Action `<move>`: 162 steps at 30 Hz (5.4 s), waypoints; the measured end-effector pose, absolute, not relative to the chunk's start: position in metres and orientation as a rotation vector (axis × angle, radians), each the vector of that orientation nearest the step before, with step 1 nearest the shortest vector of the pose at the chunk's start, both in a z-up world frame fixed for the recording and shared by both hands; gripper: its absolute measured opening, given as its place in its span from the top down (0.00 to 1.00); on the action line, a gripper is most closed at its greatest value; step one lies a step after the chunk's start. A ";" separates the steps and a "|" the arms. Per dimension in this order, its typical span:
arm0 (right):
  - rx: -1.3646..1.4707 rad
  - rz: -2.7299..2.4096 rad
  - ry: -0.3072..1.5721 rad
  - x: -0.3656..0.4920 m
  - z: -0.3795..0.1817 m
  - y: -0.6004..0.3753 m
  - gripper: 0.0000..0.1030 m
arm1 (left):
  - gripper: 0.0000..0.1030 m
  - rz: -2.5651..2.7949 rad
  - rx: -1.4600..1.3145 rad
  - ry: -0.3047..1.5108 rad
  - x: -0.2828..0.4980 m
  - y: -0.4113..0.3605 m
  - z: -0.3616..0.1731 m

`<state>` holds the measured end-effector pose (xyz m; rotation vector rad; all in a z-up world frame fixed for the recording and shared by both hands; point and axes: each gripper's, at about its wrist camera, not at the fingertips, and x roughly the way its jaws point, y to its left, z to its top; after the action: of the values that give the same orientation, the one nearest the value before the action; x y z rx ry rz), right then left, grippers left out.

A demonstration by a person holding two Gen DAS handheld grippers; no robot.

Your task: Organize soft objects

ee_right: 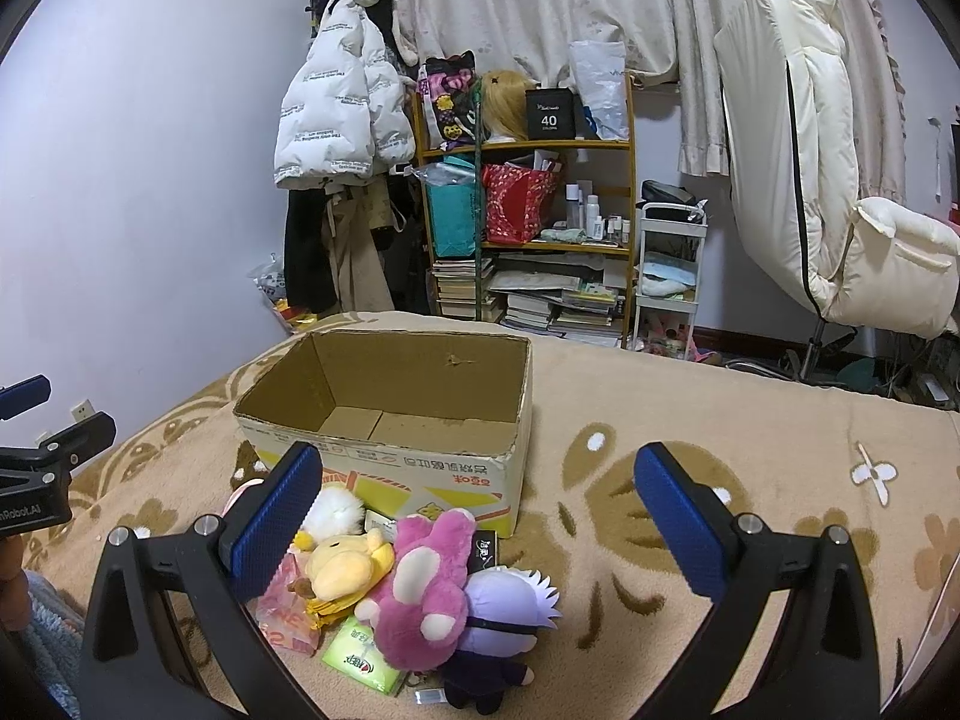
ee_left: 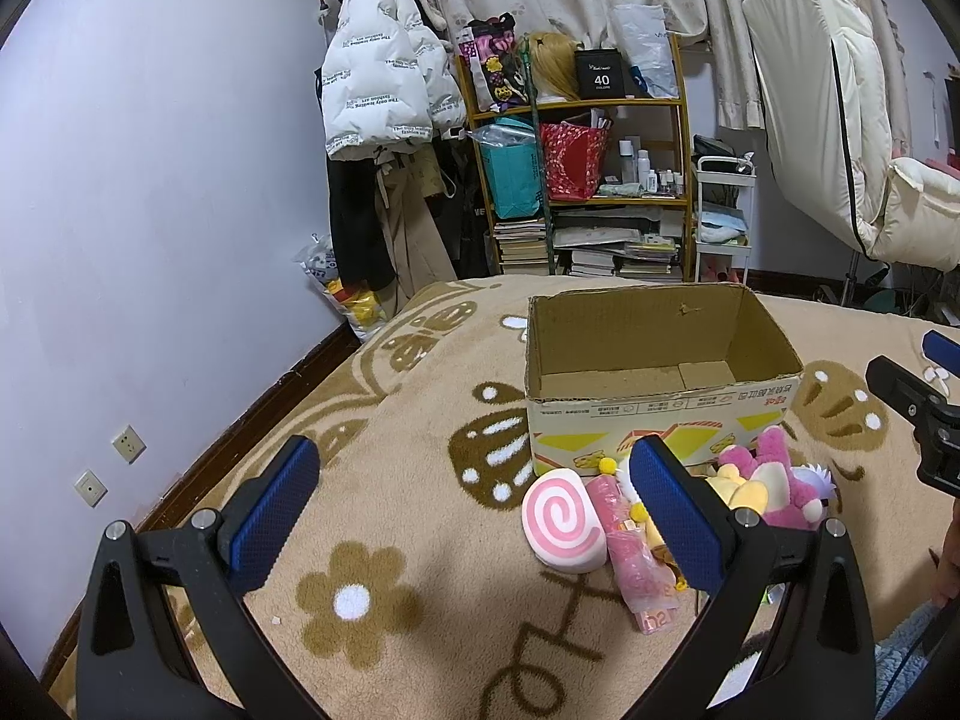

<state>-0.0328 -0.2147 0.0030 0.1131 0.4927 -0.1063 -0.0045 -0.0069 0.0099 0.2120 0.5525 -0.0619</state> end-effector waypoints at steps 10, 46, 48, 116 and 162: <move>0.114 -0.105 0.492 -0.033 0.003 -0.215 0.00 | 0.01 -0.064 0.210 0.551 -0.001 -0.003 0.008; 0.114 -0.106 0.494 -0.032 0.002 -0.214 0.00 | 0.01 -0.063 0.213 0.548 -0.002 -0.003 0.007; 0.115 -0.105 0.494 -0.032 0.002 -0.214 0.00 | 0.01 -0.064 0.212 0.549 -0.002 -0.003 0.008; 0.272 0.017 0.844 0.070 -0.084 -0.222 0.00 | 0.01 -0.027 0.187 0.996 0.116 -0.013 -0.096; 0.339 0.174 0.986 0.080 -0.121 -0.207 0.41 | 0.18 -0.137 0.095 1.219 0.125 -0.015 -0.136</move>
<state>0.0798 -0.2068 -0.1210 0.3394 0.9865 0.1737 0.1248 -0.0146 -0.1358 0.0954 1.2187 -0.1368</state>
